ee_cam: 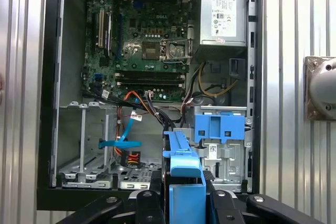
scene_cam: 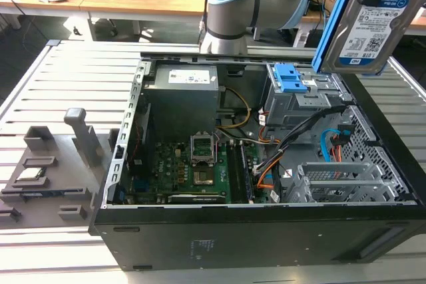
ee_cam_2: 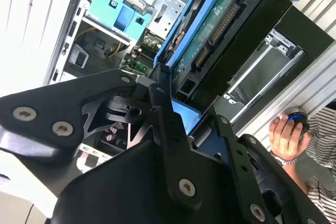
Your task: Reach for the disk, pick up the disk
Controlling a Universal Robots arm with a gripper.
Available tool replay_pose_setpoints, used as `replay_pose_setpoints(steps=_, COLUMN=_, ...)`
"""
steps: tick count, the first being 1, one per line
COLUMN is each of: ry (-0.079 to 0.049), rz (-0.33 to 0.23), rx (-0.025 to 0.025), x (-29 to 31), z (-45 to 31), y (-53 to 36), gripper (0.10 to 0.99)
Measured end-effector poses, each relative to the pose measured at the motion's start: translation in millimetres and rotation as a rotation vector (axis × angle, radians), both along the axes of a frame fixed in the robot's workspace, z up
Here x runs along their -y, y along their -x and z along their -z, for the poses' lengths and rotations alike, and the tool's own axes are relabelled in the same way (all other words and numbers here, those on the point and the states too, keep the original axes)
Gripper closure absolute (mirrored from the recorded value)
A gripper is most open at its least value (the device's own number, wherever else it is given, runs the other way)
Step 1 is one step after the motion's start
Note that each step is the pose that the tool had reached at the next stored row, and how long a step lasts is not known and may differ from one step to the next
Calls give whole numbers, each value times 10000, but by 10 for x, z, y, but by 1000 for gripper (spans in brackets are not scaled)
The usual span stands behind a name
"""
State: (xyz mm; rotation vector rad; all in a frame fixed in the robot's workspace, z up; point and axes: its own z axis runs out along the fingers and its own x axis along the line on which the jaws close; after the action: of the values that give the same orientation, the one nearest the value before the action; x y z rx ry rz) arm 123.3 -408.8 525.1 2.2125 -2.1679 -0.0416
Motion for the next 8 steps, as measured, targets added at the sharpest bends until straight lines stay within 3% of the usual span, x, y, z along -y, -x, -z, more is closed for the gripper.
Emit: replay_pose_setpoints(steps=8, ry=0, rz=0, rx=1, x=117, z=0, y=0, gripper=718)
